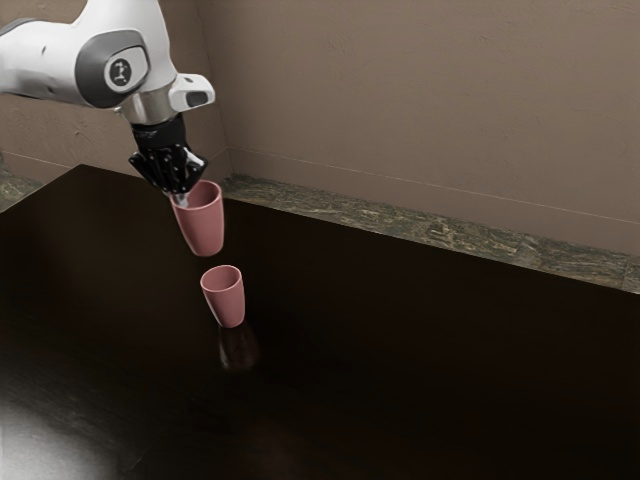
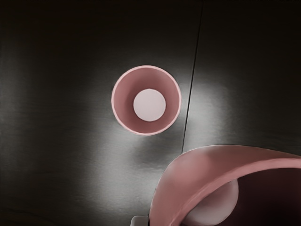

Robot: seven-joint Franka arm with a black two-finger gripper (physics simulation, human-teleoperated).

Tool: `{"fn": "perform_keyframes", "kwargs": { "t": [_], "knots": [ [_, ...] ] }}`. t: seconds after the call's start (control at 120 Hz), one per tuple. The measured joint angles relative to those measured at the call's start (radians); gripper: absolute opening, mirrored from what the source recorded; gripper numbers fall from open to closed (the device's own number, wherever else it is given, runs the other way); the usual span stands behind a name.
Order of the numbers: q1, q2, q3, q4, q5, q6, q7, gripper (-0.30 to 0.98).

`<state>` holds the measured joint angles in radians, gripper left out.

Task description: Place the right cup onto the left cup

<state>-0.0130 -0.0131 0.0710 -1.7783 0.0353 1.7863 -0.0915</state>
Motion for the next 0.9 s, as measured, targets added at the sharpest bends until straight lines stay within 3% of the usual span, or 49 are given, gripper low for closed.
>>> {"fn": "perform_keyframes", "kwargs": {
  "t": [0.9],
  "knots": [
    [0.042,0.213,0.065,0.073,-0.051,0.117,0.192,-0.10]
  ]
}}
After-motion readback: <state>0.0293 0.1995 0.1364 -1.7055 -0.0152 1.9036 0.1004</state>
